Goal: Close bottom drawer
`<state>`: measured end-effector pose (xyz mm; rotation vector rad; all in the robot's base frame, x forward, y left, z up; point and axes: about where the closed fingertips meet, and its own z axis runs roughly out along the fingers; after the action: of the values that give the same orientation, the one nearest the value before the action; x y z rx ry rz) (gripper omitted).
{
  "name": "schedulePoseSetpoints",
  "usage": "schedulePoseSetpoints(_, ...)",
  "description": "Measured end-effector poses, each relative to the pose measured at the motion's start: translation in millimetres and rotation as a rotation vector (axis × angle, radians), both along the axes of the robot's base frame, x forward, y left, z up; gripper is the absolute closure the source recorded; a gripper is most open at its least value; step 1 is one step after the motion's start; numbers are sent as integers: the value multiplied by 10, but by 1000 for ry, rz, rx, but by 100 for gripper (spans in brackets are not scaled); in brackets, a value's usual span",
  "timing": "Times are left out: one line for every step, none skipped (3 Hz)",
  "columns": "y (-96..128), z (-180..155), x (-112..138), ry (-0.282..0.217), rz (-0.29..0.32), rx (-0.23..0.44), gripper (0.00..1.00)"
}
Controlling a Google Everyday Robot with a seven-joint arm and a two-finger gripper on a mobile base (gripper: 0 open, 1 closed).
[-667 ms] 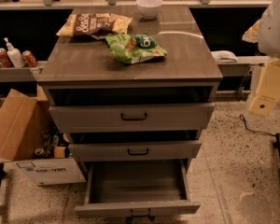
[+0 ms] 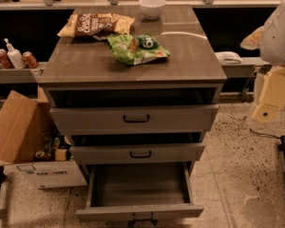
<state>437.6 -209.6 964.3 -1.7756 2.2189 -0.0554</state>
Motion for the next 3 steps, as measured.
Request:
schedulePoseSetpoints(68, -531, -132, 52, 88, 90, 0)
schedulePoseSetpoints(145, -1290, -357, 137, 151, 183, 0)
schedulePoseSetpoints(277, -2198, -683, 279, 174, 268, 0)
